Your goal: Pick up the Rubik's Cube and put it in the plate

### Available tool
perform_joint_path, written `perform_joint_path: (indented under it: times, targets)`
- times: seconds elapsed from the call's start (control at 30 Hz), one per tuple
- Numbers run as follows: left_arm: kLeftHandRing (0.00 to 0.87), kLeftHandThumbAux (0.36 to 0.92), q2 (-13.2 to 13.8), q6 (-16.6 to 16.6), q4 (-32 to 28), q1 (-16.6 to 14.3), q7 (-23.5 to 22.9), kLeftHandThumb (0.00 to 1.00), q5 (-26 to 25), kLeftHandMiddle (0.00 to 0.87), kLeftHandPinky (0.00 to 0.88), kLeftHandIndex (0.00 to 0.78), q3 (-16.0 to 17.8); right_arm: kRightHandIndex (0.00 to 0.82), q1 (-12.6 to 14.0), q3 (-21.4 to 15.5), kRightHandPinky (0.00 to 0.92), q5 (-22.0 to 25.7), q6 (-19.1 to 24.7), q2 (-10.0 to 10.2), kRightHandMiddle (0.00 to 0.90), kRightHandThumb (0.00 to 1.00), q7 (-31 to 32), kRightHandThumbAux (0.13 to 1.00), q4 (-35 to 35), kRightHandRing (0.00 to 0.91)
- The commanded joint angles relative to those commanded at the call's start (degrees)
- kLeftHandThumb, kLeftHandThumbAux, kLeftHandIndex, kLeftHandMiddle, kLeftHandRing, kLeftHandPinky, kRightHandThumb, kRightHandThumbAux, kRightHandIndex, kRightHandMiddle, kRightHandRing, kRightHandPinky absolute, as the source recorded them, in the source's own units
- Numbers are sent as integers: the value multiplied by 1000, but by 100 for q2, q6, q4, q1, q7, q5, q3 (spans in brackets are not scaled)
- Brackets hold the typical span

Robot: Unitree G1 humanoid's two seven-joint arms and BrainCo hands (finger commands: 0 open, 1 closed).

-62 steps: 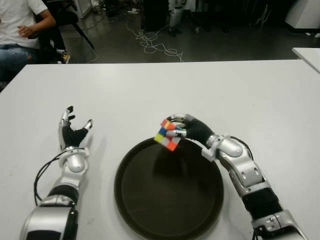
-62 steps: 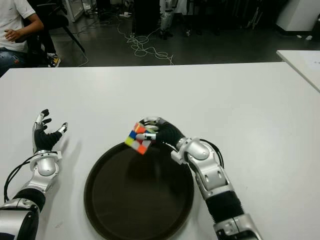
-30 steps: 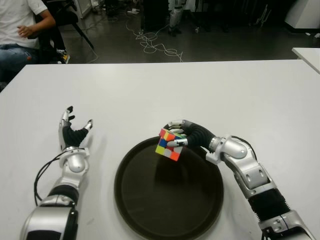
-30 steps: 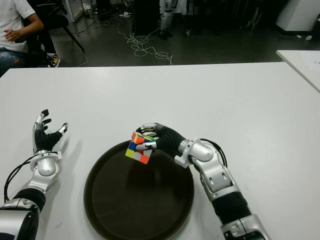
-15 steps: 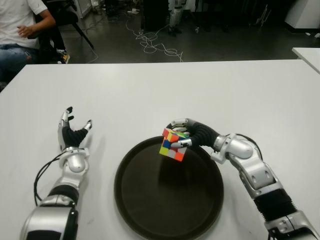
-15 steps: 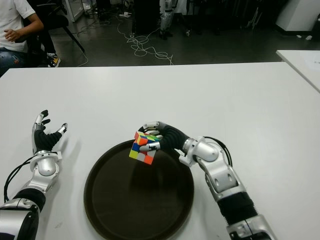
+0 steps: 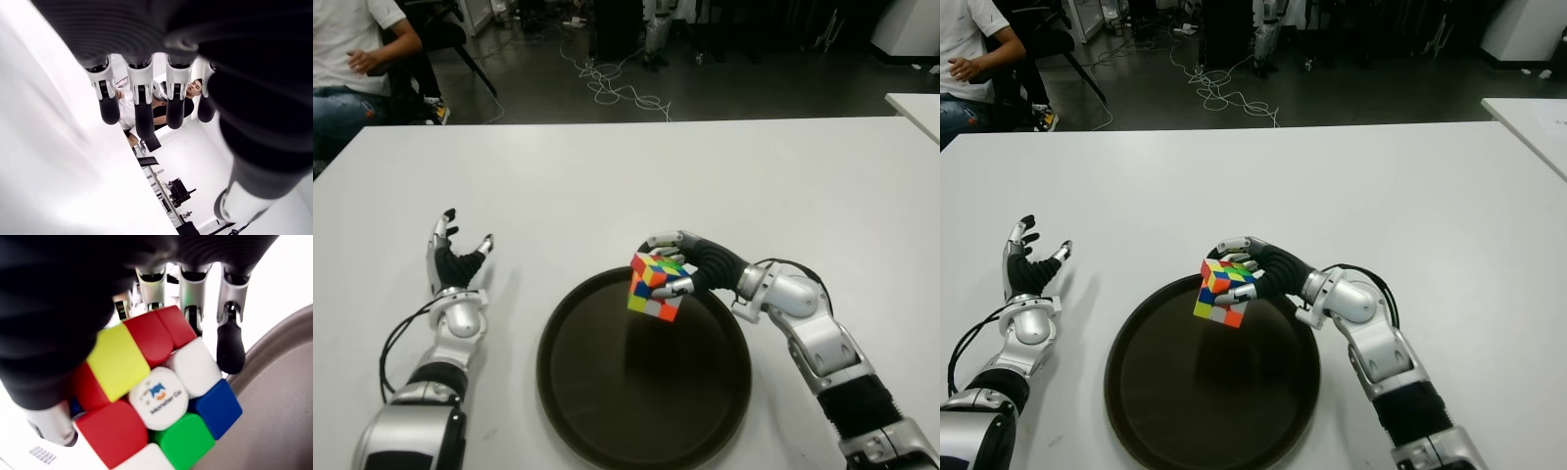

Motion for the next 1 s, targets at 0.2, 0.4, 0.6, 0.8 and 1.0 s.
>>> perform_joint_path:
  times: [0.2, 0.4, 0.6, 0.8, 1.0]
  targets:
    - [154, 767, -7, 11, 24, -4, -44, 0, -49, 153, 126, 127, 35, 437, -33, 29, 820, 27, -210, -58, 805, 680, 168, 727, 94, 823]
    - [136, 778, -14, 31, 56, -8, -94, 0, -91, 145, 91, 128, 78, 436, -38, 35, 818, 51, -270, -76, 806, 680, 264, 727, 121, 823]
    - [135, 775, -12, 34, 51, -6, -64, 0, -63, 143, 95, 128, 67, 436, -16, 45, 820, -13, -230, -90, 804, 680, 246, 727, 68, 824]
    - [131, 763, -14, 21, 48, -4, -51, 0, -55, 143, 88, 135, 66, 435, 6, 79, 825, -125, -229, -100, 805, 679, 183, 727, 48, 830]
    - [144, 750, -7, 21, 61, -6, -53, 0, -54, 148, 116, 130, 66, 435, 27, 85, 818, -261, -213, -100, 802, 679, 76, 728, 30, 823]
